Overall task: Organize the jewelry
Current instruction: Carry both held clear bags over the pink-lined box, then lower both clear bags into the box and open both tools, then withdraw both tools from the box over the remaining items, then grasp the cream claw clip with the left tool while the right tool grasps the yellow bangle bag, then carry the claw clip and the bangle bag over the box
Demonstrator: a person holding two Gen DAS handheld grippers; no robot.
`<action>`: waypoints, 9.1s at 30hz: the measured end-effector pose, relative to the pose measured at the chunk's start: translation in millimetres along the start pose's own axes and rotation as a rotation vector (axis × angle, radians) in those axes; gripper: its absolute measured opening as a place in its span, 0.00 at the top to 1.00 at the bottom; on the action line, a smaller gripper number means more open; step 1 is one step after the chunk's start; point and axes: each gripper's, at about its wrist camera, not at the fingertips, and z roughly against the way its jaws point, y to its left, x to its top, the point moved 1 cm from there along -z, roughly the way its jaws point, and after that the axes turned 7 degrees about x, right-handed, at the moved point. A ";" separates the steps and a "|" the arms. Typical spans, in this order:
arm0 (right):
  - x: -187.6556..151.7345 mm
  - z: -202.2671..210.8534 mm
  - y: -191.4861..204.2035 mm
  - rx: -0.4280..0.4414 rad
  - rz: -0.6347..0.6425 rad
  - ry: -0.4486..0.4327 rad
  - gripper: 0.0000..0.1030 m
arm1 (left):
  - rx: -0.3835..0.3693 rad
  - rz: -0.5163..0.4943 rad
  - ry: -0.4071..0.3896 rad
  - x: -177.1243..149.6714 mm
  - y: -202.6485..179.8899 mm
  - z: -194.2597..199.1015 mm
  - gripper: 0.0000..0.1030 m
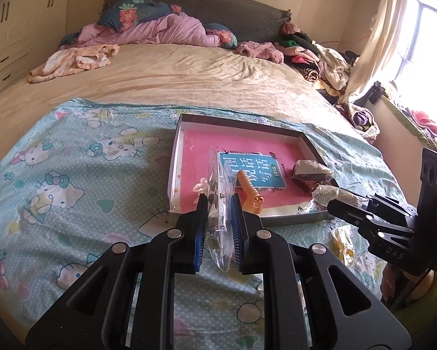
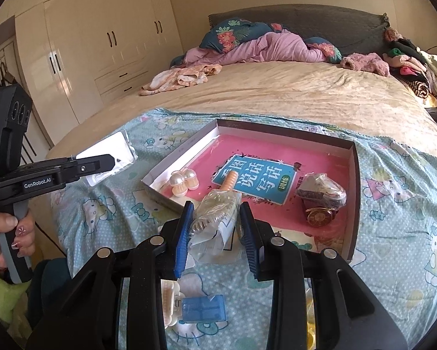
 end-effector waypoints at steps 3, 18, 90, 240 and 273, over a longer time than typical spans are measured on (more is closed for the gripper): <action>4.2 1.2 -9.2 -0.011 -0.012 -0.015 0.70 | -0.003 -0.013 0.008 3.8 -6.0 -7.5 0.91; 15.3 -5.3 -50.2 -0.066 -0.065 -0.041 0.70 | -0.017 -0.046 0.060 16.2 -24.4 -51.3 0.91; 7.3 -5.2 -51.7 -0.132 -0.094 -0.026 0.20 | 0.002 -0.074 0.093 9.9 -33.6 -70.1 0.23; -57.0 42.1 -15.3 -0.114 -0.021 0.001 0.62 | -0.064 -0.042 0.058 -64.7 -38.0 16.8 0.77; -12.2 17.8 -55.4 -0.143 0.001 -0.045 0.62 | -0.062 -0.123 0.061 17.5 -84.0 -54.8 0.77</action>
